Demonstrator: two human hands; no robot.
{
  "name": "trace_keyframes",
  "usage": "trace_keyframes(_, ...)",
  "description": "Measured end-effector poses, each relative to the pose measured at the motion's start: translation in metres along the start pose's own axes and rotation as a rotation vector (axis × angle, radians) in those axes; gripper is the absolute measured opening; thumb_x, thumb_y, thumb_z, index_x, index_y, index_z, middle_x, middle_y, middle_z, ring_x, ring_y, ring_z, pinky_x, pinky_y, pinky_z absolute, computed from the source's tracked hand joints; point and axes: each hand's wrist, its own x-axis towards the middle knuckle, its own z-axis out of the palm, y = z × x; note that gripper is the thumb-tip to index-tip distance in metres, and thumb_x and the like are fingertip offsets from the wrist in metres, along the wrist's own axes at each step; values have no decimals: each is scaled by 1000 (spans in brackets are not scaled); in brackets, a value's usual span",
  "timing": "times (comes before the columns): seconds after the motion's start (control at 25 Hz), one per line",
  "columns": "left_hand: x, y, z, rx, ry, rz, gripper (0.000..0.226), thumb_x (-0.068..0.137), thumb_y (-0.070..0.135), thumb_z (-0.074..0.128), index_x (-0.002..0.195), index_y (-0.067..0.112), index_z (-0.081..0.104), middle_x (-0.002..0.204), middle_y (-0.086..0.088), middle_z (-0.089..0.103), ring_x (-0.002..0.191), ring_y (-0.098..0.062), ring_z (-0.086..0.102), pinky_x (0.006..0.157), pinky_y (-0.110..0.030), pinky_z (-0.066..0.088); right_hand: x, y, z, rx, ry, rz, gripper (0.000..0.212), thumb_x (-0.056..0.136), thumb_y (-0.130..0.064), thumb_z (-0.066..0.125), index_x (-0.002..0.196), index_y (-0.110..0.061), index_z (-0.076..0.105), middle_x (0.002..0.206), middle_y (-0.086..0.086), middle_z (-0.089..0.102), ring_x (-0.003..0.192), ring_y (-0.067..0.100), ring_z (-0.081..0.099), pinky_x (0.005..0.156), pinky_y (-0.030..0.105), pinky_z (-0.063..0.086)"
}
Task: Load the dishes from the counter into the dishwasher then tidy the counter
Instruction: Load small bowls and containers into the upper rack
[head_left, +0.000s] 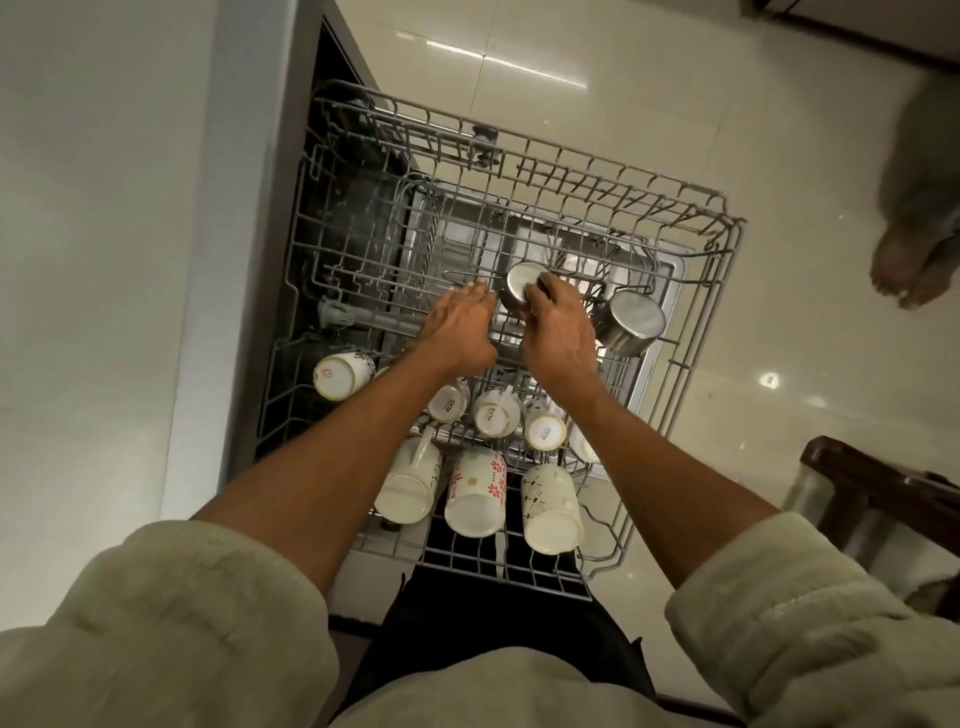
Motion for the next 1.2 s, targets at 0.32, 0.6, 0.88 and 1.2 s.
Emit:
trace_keyframes(0.32,-11,2,-4,27,-20,-7,93,83,16,63,158,13,8,166,-9,0,153,-25,1,124,-42,-2,-5,-7,-10,-49,-106,-16,67,92,-10,63,153,-7,35,162,13,30,150,28,25,124,41,22)
trace_keyframes(0.6,-63,9,-1,-65,142,-29,90,87,21,61,158,11,7,166,-9,1,153,-22,1,125,-39,1,-42,-37,-34,-168,-167,-170,69,102,-24,46,159,-8,12,167,13,6,155,25,5,126,36,2)
trace_keyframes(0.88,-149,20,-24,-142,354,-43,83,91,20,50,158,8,2,166,-10,-3,153,-19,-4,125,-37,0,-84,-71,-64,-195,-61,-389,67,101,-24,43,159,-8,14,167,13,8,155,25,5,126,36,0)
trace_keyframes(1.2,-268,14,-30,-93,707,-106,76,95,20,45,158,9,4,166,-9,0,153,-18,-2,125,-35,-1,-155,-133,-105,-186,122,-665,67,99,-35,19,159,-7,17,166,13,9,155,24,4,127,41,8)
